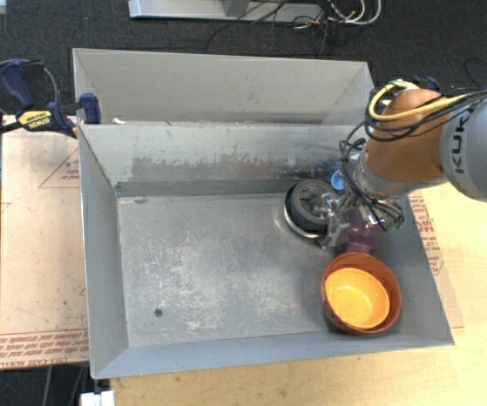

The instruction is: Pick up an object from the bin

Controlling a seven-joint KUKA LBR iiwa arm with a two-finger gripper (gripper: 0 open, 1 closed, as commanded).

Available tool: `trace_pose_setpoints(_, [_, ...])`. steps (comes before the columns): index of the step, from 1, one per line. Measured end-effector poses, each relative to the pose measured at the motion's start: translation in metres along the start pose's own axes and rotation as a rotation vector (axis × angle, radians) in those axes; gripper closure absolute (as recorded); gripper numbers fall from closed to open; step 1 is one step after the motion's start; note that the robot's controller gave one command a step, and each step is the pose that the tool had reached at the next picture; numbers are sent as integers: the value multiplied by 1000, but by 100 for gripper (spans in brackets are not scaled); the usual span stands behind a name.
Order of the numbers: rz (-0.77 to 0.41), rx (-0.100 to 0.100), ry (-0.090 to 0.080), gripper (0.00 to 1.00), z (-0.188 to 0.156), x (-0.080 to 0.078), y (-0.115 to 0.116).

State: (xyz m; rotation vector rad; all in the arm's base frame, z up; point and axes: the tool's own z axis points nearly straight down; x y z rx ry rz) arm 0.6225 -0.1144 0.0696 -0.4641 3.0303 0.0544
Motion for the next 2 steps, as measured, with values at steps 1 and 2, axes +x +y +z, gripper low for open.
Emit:
trace_pose_setpoints(1, [23,-3,2,100,-4,18,-4])
trace_pose_setpoints(2, [17,-2,-3,100,0,2,-6])
